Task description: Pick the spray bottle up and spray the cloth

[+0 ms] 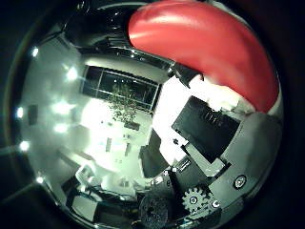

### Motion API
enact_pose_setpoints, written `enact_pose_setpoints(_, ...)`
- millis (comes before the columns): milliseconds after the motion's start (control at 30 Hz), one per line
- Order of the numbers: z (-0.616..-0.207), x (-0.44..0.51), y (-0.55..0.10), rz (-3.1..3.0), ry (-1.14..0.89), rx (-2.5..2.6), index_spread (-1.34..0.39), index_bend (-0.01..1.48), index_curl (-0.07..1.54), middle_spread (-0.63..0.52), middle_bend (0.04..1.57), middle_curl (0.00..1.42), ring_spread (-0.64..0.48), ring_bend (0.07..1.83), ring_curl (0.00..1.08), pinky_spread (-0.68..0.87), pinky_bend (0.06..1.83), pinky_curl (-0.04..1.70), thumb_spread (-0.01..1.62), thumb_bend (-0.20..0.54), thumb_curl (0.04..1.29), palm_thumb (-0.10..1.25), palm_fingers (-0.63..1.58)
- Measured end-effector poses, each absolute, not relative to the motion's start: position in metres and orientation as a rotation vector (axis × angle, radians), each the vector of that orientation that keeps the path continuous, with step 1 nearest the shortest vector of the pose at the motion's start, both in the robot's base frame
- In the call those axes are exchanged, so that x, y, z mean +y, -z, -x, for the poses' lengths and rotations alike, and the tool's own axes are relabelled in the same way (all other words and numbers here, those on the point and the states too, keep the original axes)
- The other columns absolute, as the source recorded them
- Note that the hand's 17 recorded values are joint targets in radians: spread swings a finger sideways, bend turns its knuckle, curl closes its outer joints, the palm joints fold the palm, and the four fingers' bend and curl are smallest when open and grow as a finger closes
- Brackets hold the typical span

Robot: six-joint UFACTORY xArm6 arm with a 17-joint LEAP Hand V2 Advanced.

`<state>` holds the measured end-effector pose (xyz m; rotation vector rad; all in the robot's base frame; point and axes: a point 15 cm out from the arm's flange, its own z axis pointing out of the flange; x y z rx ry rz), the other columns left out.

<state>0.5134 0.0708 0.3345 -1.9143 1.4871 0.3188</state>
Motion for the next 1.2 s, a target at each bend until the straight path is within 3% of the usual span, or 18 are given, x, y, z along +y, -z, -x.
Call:
enact_pose_setpoints(333, -0.478, 0.129, -0.334, 2.290, -0.227, 1.423, -0.24, 1.12, 0.81, -0.10, 1.41, 0.64, -0.19, 1.44, 0.70, -0.12, 1.04, 1.46, 0.68, -0.017, 0.89, 1.07, 1.14)
enact_pose_setpoints(767, -0.477, 0.170, -0.358, 2.824, -0.043, 1.375, -0.24, 1.12, 0.82, -0.10, 1.40, 0.65, -0.19, 1.45, 0.70, -0.13, 1.03, 1.48, 0.66, -0.019, 0.92, 1.05, 1.15)
enact_pose_setpoints(867, -0.469, 0.179, -0.349, 2.960, -0.043, 1.355, -0.24, 1.11, 0.83, -0.10, 1.40, 0.65, -0.19, 1.45, 0.70, -0.13, 1.03, 1.48, 0.66, -0.019, 0.92, 1.05, 1.14)
enact_pose_setpoints(1067, -0.477, 0.179, -0.325, 3.208, 0.174, 1.276, -0.24, 1.11, 0.83, -0.10, 1.40, 0.65, -0.19, 1.45, 0.70, -0.13, 1.03, 1.48, 0.66, -0.018, 0.93, 1.04, 1.14)
enact_pose_setpoints(1200, -0.470, 0.194, -0.299, 3.306, 0.163, 1.236, -0.24, 1.11, 0.83, -0.10, 1.40, 0.65, -0.19, 1.46, 0.70, -0.13, 1.03, 1.48, 0.66, -0.018, 0.93, 1.04, 1.15)
